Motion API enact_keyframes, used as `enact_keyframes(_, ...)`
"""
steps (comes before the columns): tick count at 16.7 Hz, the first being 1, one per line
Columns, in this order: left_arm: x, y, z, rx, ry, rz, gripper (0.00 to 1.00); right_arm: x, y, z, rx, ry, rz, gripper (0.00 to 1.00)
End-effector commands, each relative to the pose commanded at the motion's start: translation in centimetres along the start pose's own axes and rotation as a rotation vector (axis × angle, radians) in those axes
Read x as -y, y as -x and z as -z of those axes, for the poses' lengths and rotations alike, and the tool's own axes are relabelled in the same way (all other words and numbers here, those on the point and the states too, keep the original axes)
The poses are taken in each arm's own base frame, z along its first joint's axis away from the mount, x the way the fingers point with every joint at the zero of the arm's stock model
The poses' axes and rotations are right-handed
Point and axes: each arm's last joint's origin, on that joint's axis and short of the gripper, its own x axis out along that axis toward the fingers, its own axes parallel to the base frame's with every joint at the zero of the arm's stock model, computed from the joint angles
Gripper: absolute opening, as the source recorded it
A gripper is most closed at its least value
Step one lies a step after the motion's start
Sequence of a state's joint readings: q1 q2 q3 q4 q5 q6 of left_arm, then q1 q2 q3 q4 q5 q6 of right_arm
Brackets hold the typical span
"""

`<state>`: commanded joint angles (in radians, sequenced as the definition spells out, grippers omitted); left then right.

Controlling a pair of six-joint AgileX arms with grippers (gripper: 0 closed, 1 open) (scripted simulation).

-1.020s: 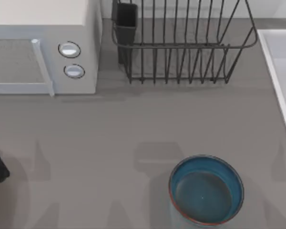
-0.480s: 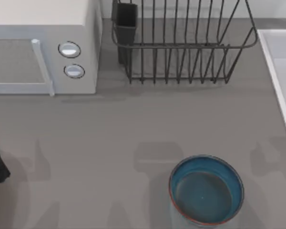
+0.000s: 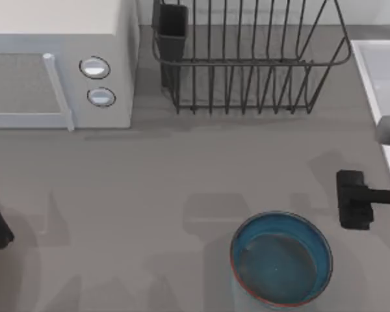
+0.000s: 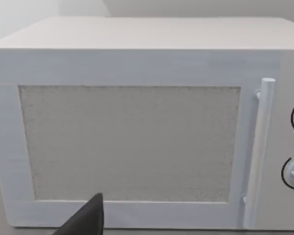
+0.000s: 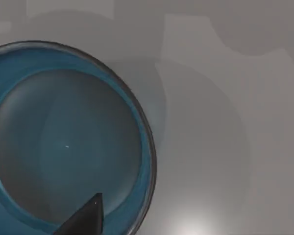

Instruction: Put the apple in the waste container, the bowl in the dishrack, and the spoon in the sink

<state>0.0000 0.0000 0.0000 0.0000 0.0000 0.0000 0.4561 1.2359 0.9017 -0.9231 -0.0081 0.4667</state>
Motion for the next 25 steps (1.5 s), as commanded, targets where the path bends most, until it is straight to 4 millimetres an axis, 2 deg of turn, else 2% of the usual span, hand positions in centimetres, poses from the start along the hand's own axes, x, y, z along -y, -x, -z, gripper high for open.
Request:
enact_keyframes(4, 0.0, 0.0, 0.0, 0.000, 0.000, 0.000, 1.00, -3.8, -1.1, -2.0, -0.196, -0.003, 0.093, 1.00)
enact_keyframes(7, 0.0, 0.0, 0.0, 0.000, 0.000, 0.000, 1.00, -5.5, -1.8, -2.7, -0.265, -0.001, 0.140, 1.00)
enact_keyframes(15, 0.0, 0.0, 0.0, 0.000, 0.000, 0.000, 1.00, -5.7, -2.4, -2.7, -0.277, -0.002, 0.149, 1.00)
enact_keyframes(17, 0.0, 0.0, 0.0, 0.000, 0.000, 0.000, 1.00, -5.6, -3.9, -2.4, -0.280, 0.000, 0.151, 1.00)
enact_keyframes(22, 0.0, 0.0, 0.0, 0.000, 0.000, 0.000, 1.00, -4.9, -9.5, -1.1, -0.266, 0.000, 0.141, 1.00)
enact_keyframes(25, 0.0, 0.0, 0.0, 0.000, 0.000, 0.000, 1.00, -4.4, -11.3, -0.2, -0.275, 0.000, 0.148, 1.00)
